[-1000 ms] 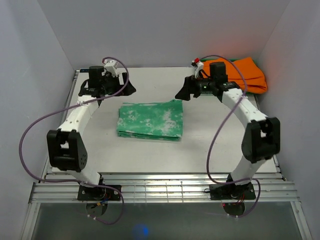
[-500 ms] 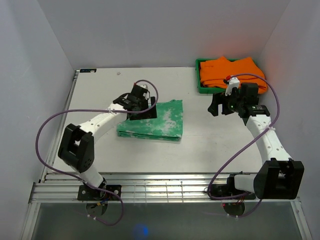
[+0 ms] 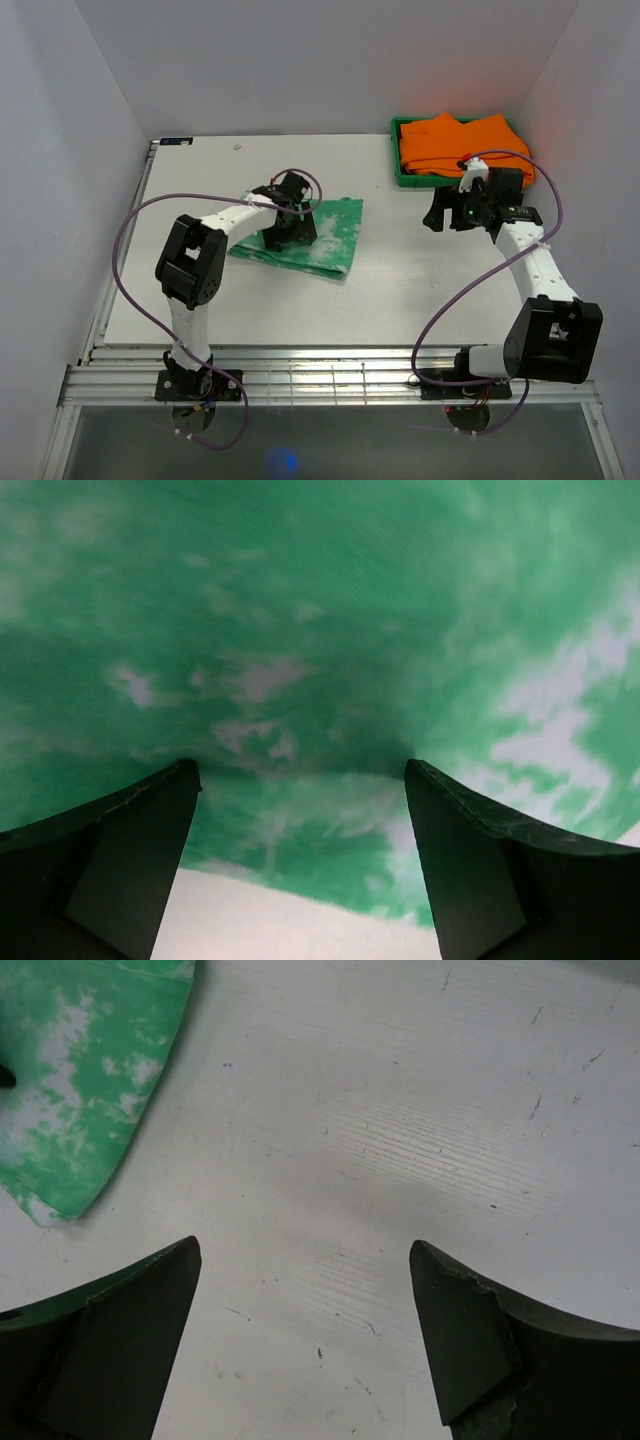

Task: Fold and stack the trousers
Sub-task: Neatly place the folded trousers to the corner

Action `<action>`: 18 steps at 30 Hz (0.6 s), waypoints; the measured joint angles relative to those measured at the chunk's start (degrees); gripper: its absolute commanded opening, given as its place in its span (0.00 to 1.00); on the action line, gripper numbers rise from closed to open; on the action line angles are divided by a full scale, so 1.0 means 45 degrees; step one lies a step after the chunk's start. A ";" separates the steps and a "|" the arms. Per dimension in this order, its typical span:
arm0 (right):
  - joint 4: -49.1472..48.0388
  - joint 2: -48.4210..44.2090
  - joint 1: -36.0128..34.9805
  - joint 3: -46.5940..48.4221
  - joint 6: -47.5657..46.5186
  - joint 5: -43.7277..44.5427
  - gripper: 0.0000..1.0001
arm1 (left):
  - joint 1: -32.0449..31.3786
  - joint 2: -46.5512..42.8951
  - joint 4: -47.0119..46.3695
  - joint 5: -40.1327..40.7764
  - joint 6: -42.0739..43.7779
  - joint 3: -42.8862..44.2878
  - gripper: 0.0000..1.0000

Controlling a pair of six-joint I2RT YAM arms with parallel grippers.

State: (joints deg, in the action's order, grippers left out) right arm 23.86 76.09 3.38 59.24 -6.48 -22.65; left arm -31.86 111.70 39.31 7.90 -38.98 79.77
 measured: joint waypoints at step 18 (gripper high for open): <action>-0.0010 0.1103 0.0015 0.0418 -0.0248 -0.0675 0.90 | 0.7305 0.5270 0.0393 0.1107 0.1690 0.7791 0.92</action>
State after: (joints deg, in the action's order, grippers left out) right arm 23.81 81.06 3.44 61.12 -7.60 -25.69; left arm 1.02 135.41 41.08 12.88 -31.38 114.83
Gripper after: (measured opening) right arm 0.903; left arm 0.924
